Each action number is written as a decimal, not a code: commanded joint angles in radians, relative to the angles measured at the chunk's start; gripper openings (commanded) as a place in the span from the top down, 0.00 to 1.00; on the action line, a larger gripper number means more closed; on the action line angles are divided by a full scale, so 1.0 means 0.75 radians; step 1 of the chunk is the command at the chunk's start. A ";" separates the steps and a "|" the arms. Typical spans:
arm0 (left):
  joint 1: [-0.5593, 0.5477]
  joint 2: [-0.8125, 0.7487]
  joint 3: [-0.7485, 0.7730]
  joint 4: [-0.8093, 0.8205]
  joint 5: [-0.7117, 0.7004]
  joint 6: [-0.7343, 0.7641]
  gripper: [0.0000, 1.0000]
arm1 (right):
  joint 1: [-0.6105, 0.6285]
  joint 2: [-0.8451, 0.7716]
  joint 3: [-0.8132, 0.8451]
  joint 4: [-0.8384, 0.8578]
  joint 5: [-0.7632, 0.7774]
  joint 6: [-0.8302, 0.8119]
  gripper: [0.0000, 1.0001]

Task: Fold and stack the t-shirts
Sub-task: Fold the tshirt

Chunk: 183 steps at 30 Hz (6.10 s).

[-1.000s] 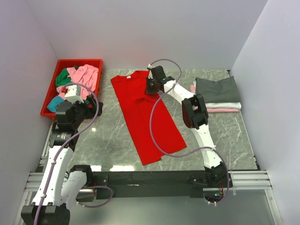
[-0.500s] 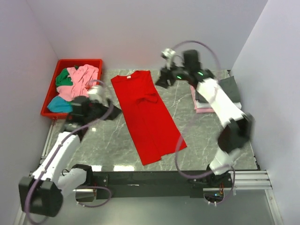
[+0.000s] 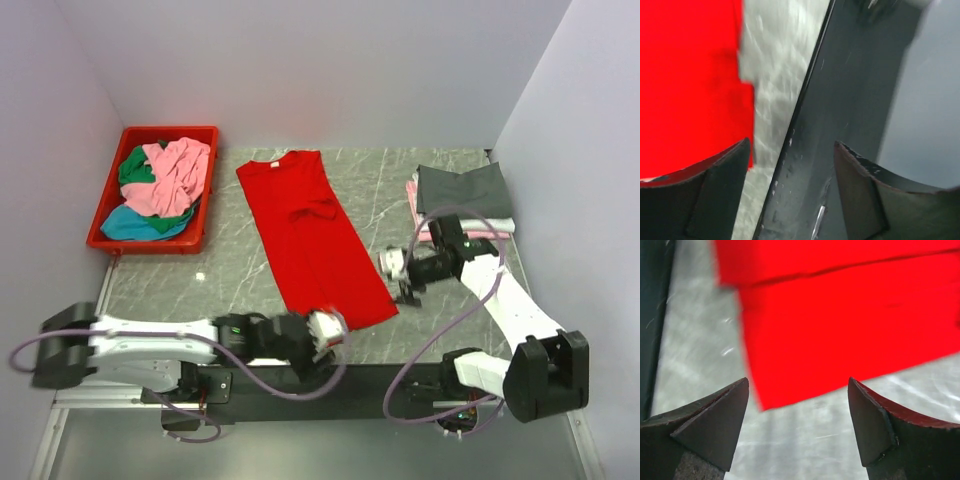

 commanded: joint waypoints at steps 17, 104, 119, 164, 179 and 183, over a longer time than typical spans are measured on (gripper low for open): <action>-0.129 0.656 0.326 -0.173 -0.609 0.021 0.35 | -0.004 -0.091 -0.283 -0.143 0.155 -0.508 0.21; 0.059 0.292 -0.001 -0.116 -0.087 0.698 1.00 | 0.530 0.144 -0.361 0.403 0.615 -0.013 1.00; 0.778 0.322 0.193 -0.038 0.160 1.004 1.00 | 0.346 0.579 0.442 0.276 0.482 0.304 1.00; 1.335 0.946 0.745 -0.040 0.363 1.141 0.99 | 0.325 1.388 1.361 0.403 0.734 0.822 1.00; 1.446 0.408 0.582 0.248 0.406 0.816 0.09 | 0.156 1.159 1.278 0.515 0.511 1.077 0.32; 1.213 0.271 0.443 -0.042 0.415 1.138 0.17 | 0.098 1.008 1.011 -0.052 0.110 -0.071 0.30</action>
